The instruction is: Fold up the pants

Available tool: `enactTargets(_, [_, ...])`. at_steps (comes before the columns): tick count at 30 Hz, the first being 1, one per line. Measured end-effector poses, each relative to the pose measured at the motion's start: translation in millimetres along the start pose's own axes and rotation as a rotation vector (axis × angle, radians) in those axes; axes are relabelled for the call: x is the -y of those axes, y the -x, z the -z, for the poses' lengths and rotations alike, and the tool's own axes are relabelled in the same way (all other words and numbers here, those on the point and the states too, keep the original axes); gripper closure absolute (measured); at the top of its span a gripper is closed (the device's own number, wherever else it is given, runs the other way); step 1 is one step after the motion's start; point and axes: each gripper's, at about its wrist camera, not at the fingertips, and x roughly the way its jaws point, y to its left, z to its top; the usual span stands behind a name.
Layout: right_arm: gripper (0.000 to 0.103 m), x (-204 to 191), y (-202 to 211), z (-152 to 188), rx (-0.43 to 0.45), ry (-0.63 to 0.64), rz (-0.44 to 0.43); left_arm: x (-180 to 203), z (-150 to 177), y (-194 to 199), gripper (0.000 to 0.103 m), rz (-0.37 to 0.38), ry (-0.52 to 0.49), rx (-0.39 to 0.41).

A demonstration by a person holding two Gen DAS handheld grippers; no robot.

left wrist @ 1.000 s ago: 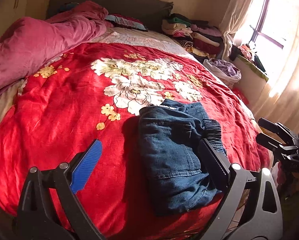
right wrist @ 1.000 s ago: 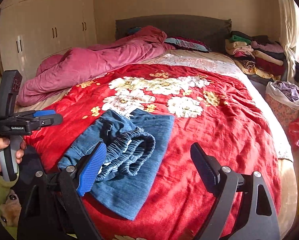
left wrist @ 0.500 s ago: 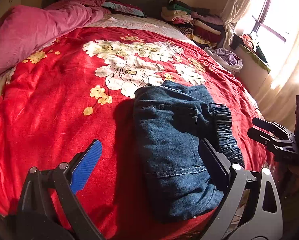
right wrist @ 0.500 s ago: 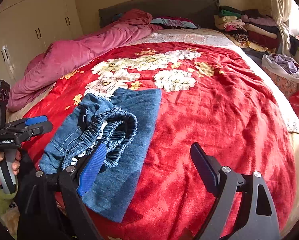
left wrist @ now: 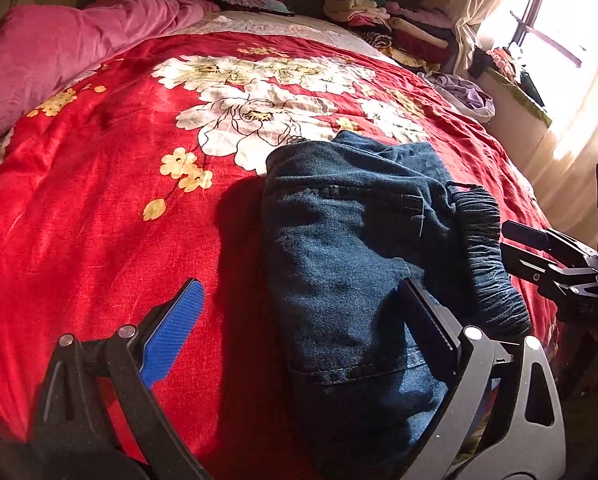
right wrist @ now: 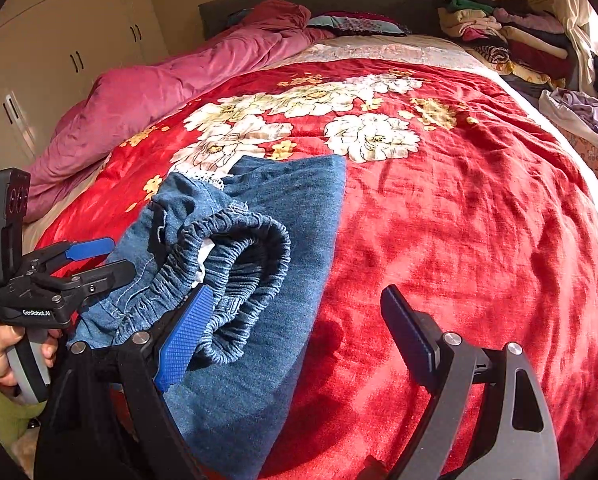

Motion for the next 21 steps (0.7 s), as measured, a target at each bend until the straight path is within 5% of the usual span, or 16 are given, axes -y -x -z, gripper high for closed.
enactTargets(10, [0.028,1.9,-27.0,-4.3,-0.04,-0.04,-0.089,-2.1,-3.0,-11.1,0.014,0.018,0.003,-0.001])
enactTargets(15, [0.037,7.3,-41.8,-6.7,-0.057,-0.094,-0.177,1.6,-7.1,-19.6,0.044,0.088,0.013,-0.017])
enactTargets(19, [0.064,5.2,-40.2,-9.0,-0.043,-0.091,-0.237,8.9,-10.4,-22.7,0.066,0.129,0.014,-0.027])
enactTargets(21, [0.069,-1.0,-33.8,-10.0,-0.015,-0.067,-0.228,16.1,-12.2,-17.2,0.073,0.117,-0.006,-0.011])
